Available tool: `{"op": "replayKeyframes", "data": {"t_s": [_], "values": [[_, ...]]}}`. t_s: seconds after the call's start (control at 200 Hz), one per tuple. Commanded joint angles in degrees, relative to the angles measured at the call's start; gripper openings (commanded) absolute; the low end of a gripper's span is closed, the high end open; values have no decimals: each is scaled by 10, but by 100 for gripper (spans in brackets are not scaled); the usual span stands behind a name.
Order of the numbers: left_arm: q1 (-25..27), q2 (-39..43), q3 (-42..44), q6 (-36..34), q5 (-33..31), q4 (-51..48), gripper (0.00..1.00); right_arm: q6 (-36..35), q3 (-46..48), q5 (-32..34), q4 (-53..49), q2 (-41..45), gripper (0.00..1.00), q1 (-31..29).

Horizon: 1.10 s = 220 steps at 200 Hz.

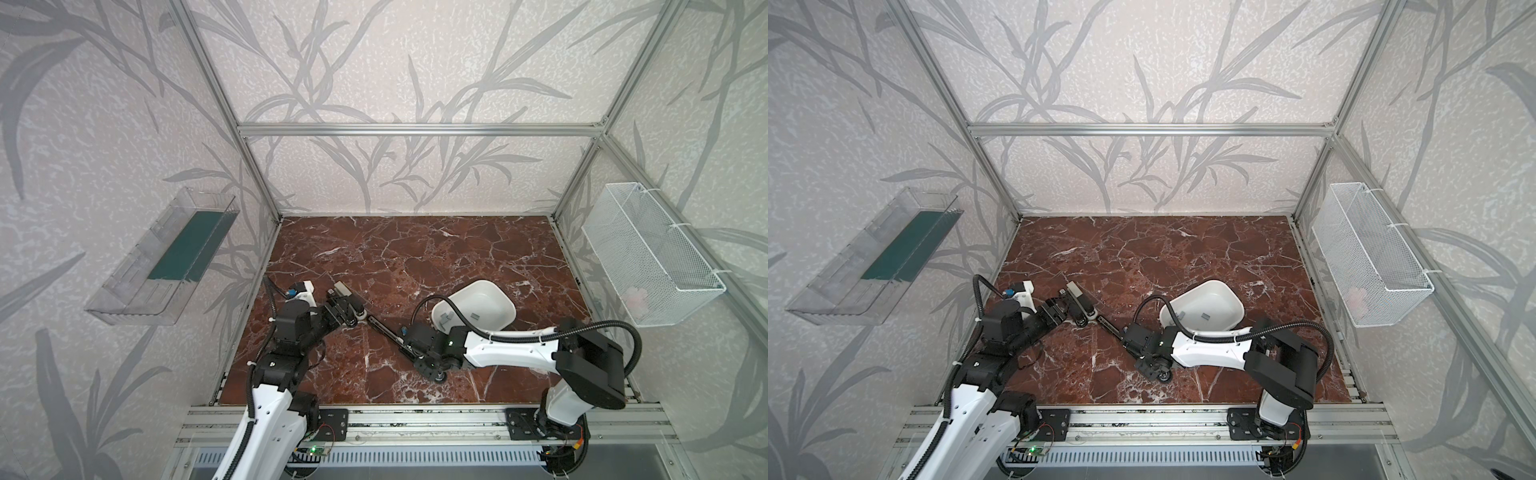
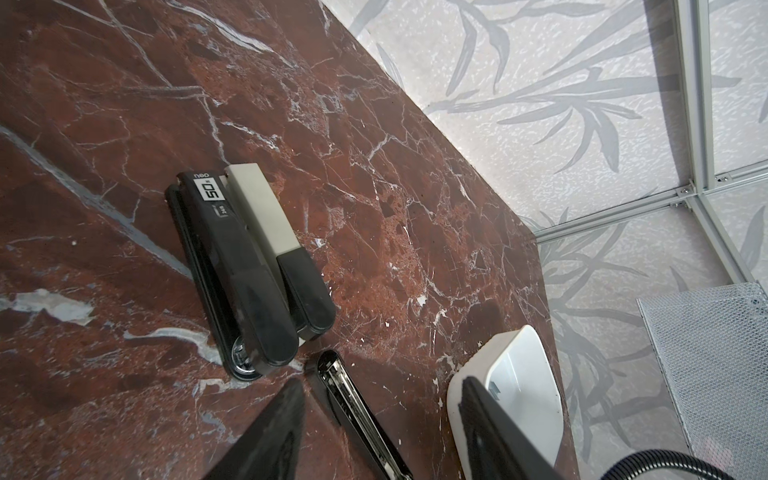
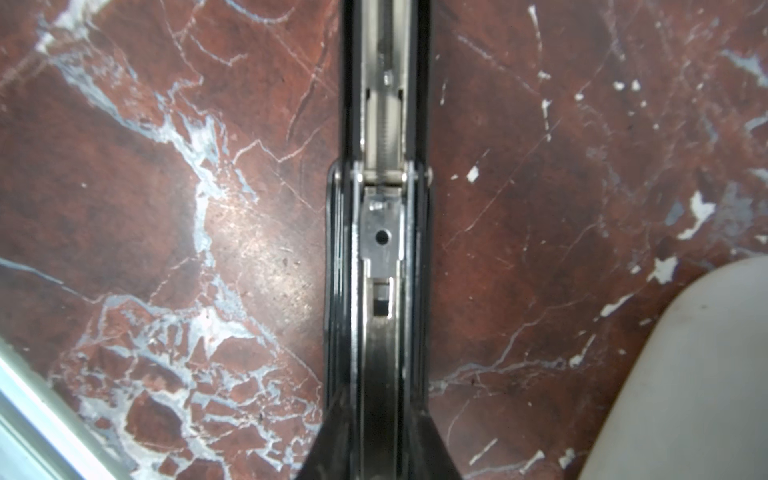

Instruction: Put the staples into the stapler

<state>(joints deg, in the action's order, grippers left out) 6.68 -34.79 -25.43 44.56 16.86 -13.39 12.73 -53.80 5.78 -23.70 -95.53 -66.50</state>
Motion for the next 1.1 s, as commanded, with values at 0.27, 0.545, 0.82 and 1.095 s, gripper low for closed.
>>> {"op": "replayKeyframes", "data": {"t_s": [0.27, 0.545, 0.82, 1.095], "values": [[-1, -89, -46, -20, -62, 172, 66, 19, -90, 134, -131, 158, 67, 3], [-2, -215, -144, -125, -108, 210, 66, 111, -57, 88, -150, 271, 65, 192], [-2, -210, -129, -203, -169, 235, 67, 177, -67, -14, -121, 126, 60, 302], [-2, -208, -138, -233, -157, 197, 68, 215, -150, -50, -109, -54, 48, 314]]}}
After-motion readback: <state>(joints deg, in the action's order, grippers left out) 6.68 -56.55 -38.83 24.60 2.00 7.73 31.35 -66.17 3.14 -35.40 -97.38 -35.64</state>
